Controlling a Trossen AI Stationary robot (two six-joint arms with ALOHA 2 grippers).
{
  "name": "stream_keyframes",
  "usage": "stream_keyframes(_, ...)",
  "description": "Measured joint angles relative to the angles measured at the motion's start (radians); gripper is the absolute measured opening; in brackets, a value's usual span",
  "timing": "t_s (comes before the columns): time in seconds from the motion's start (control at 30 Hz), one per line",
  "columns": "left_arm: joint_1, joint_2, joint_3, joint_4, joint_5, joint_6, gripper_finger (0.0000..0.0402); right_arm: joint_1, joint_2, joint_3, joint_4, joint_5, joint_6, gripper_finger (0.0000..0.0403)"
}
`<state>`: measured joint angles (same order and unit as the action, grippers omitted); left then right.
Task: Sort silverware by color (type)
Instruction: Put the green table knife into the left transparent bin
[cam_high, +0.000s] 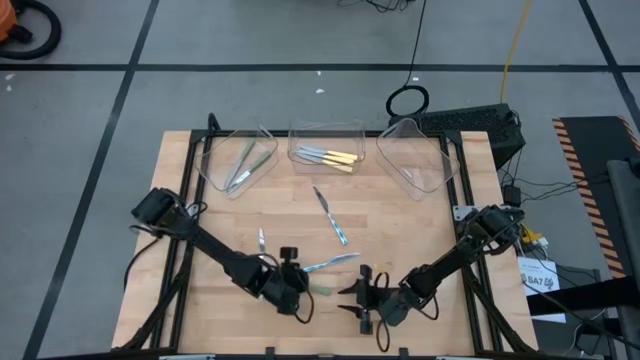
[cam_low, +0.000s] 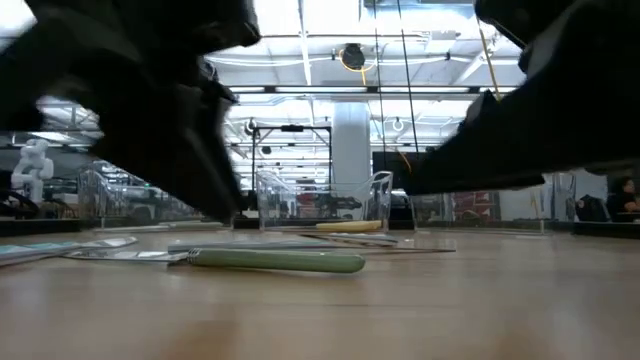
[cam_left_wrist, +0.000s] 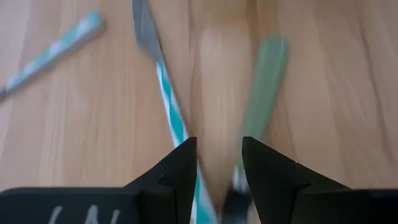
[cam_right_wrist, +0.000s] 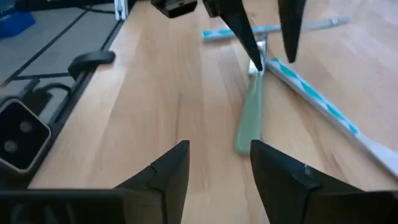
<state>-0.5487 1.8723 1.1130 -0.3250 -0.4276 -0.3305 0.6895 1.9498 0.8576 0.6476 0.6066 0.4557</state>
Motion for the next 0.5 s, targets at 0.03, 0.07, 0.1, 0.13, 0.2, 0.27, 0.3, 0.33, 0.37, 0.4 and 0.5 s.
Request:
stream_keyframes(0.03, -0.008, -0.001, 0.031, -0.088, 0.014, -0.032, 0.0136, 0.000, 0.008, 0.008, 0.011, 0.001, -0.012, 0.0162)
stream_keyframes(0.07, -0.018, -0.001, 0.058, -0.166, 0.018, -0.054, 0.0136, 0.000, 0.017, 0.016, 0.022, 0.000, -0.029, 0.0162)
stream_keyframes(0.1, -0.030, -0.001, 0.080, -0.226, 0.020, -0.066, 0.0136, 0.000, 0.031, 0.023, 0.031, 0.000, -0.044, 0.0162)
stream_keyframes(0.13, -0.045, -0.001, 0.099, -0.268, 0.020, -0.069, 0.0136, 0.000, 0.045, 0.034, 0.037, -0.001, -0.052, 0.0162)
stream_keyframes(0.2, -0.074, -0.009, 0.116, -0.316, 0.021, -0.069, 0.0136, 0.000, 0.080, 0.061, 0.037, 0.000, -0.057, 0.0162)
stream_keyframes(0.27, -0.097, -0.013, 0.116, -0.353, 0.028, -0.072, 0.0136, 0.000, 0.118, 0.090, 0.036, 0.000, -0.073, 0.0162)
stream_keyframes(0.3, -0.106, -0.013, 0.112, -0.375, 0.028, -0.083, 0.0136, -0.001, 0.137, 0.109, 0.036, 0.002, -0.079, 0.0162)
stream_keyframes(0.33, -0.110, -0.012, 0.105, -0.402, 0.028, -0.099, 0.0136, -0.001, 0.154, 0.126, 0.035, 0.014, -0.084, 0.0162)
stream_keyframes(0.37, -0.114, -0.012, 0.097, -0.425, 0.028, -0.115, 0.0136, -0.001, 0.169, 0.146, 0.035, 0.037, -0.092, 0.0162)
stream_keyframes(0.4, -0.115, -0.011, 0.091, -0.432, 0.027, -0.129, 0.0136, -0.001, 0.183, 0.166, 0.036, 0.056, -0.105, 0.0162)
stream_keyframes(0.5, -0.113, -0.011, 0.074, -0.427, 0.024, -0.146, 0.0136, -0.001, 0.214, 0.228, 0.024, 0.105, -0.158, 0.0162)
